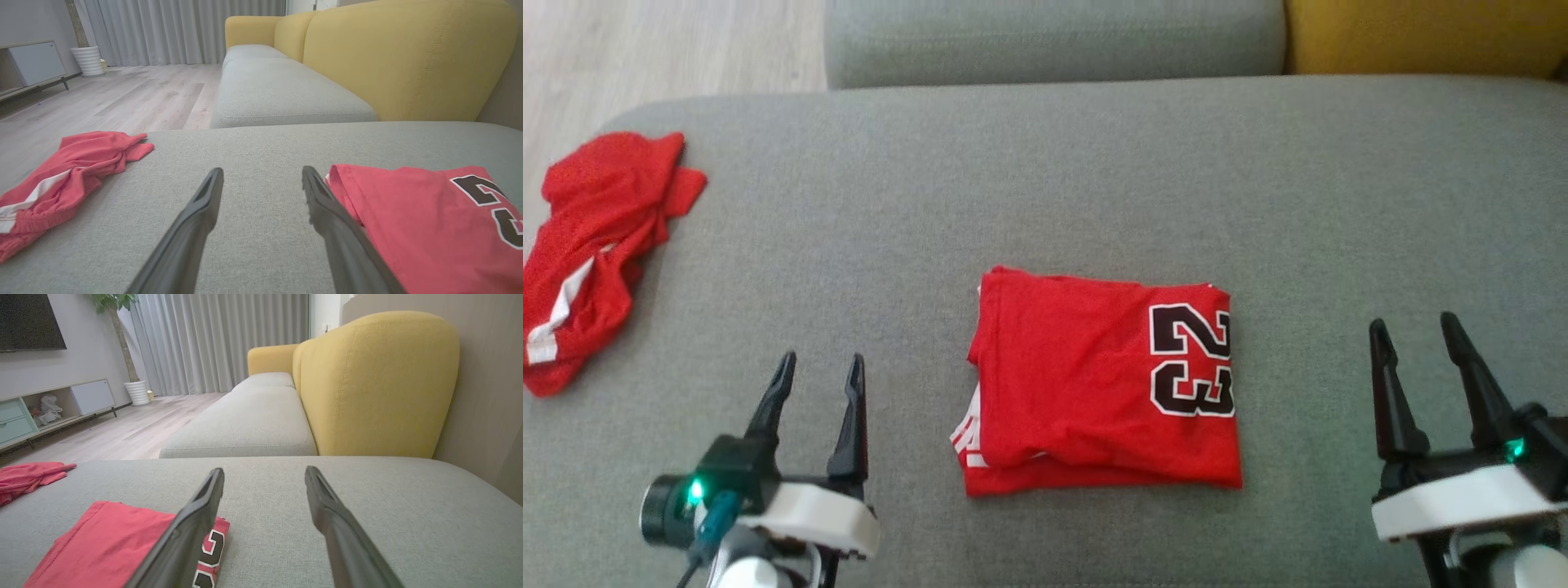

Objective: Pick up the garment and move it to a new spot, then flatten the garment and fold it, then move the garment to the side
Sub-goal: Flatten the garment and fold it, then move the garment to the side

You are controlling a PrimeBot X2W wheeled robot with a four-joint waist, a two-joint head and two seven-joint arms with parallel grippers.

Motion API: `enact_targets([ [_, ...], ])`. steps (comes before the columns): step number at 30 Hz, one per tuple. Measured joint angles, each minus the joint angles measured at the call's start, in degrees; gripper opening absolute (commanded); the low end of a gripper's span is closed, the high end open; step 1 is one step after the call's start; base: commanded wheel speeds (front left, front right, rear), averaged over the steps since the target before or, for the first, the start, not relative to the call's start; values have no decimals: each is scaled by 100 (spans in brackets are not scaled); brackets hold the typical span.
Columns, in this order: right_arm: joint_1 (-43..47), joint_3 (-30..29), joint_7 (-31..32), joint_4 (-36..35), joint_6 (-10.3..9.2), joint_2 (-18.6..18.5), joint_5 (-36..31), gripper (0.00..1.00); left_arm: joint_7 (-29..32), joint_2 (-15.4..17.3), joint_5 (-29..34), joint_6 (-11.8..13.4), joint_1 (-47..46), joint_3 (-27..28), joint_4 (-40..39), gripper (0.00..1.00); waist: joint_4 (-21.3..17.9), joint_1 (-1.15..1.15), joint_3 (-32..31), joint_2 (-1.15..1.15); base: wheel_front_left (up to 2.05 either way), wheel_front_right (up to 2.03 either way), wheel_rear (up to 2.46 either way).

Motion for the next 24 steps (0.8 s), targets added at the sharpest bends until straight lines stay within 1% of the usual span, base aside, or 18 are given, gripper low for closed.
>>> enact_targets([
  [8, 292, -13, 202, -288, 0, 78, -18, 100, 241, 164, -170, -5, 379, 23, -152, 100, -48, 0, -311, 0, 0, 0, 0],
  [11, 364, -33, 268, -318, 0, 86, -64, 100, 355, 164, -271, -56, 524, 5, -190, 100, -48, 0, -419, 0, 0, 0, 0],
  [16, 549, -40, 303, -372, 0, 164, -65, 100, 442, 181, -323, -54, 676, 11, -290, 100, -35, 0, -521, 0, 0, 0, 0],
  [24, 554, -74, 346, -386, 0, 190, -56, 100, 474, 211, -328, -46, 701, 7, -376, 100, -33, 0, -566, 0, 0, 0, 0],
])
